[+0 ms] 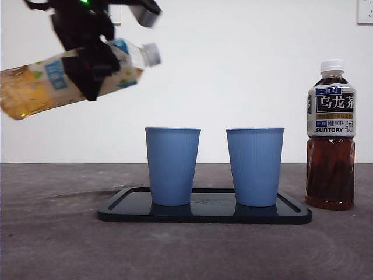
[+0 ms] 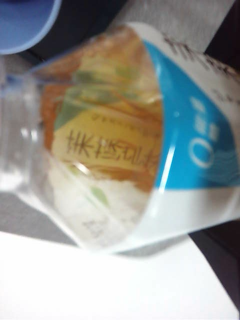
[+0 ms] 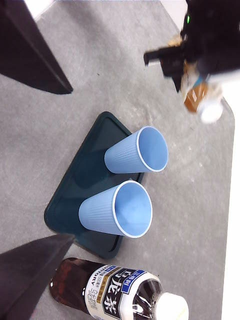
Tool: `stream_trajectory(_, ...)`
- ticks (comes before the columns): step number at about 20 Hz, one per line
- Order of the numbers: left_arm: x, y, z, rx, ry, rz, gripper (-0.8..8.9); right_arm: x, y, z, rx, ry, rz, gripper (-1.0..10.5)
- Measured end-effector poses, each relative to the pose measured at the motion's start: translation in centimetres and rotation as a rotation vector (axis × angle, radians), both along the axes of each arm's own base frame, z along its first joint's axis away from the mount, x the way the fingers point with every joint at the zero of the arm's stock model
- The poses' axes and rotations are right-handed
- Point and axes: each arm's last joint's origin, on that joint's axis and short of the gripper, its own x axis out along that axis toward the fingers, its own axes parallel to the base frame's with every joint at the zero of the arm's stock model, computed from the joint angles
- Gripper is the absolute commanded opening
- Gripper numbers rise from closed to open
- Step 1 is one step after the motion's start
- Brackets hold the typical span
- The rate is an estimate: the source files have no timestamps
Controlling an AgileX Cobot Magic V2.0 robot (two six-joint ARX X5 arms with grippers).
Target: Pour the drink into the cup
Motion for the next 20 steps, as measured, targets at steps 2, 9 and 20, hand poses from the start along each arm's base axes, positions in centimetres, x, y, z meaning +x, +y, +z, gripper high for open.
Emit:
stream_trajectory(2, 0.5, -1.2, -0.8, 0.106, -0.004, -0.015, 2.14, 0.0, 0.0, 0.0, -0.001, 0.0, 0.0, 4.5)
stream_trajectory(9, 1.2, -2.6, -3.3, 0.325, 0.002, -0.014, 2.14, 0.0, 0.0, 0.0, -0.001, -0.001, 0.001, 4.5)
stream_trajectory(20, 1.3, -3.6, -4.9, 0.51, 0.01, -0.034, 2.08, 0.0, 0.0, 0.0, -0.001, -0.001, 0.001, 4.5)
